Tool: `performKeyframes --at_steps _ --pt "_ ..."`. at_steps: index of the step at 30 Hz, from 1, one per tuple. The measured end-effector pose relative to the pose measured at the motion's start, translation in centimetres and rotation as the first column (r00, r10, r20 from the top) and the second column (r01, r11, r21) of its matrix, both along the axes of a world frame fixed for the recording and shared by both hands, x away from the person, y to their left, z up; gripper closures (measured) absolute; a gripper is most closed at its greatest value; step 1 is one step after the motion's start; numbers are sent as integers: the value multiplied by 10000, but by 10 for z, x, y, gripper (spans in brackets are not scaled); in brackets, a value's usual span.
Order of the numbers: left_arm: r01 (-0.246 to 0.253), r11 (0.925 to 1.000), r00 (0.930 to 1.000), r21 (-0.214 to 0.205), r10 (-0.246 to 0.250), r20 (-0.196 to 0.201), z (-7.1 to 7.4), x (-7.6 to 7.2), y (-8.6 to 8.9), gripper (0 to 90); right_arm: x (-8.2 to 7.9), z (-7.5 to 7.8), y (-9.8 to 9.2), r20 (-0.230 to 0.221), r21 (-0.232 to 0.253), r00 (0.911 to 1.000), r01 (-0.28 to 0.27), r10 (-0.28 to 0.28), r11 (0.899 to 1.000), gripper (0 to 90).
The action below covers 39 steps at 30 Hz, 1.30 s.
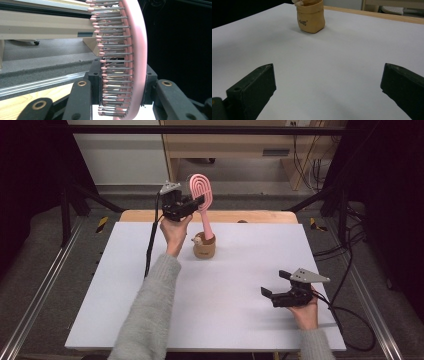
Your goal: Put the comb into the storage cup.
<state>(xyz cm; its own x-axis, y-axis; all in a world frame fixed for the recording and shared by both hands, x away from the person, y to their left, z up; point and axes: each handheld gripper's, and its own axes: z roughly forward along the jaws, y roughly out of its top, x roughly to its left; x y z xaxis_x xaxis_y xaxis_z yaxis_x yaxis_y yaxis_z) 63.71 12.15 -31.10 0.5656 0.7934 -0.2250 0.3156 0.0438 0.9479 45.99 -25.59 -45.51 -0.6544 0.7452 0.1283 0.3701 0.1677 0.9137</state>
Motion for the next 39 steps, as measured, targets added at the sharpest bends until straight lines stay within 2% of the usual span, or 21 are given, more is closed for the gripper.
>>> performKeyframes --at_steps 8,17,35,39 --pt "-90 9997 9998 206 93 -174 -7 6 -1 629 0 0 0 12 -14 10000 2 -2 10000 2" --pt "-12 9987 9999 505 19 -138 -12 7 -5 628 0 0 0 7 7 10000 -14 14 10000 2" --pt "-17 9989 9990 475 38 -447 -32 9 -3 628 0 0 1 -34 -5 10000 -24 24 10000 2" --pt "-1 9994 9988 360 18 -488 -36 9 -2 628 0 -1 1 -37 -8 10000 -30 30 10000 2"
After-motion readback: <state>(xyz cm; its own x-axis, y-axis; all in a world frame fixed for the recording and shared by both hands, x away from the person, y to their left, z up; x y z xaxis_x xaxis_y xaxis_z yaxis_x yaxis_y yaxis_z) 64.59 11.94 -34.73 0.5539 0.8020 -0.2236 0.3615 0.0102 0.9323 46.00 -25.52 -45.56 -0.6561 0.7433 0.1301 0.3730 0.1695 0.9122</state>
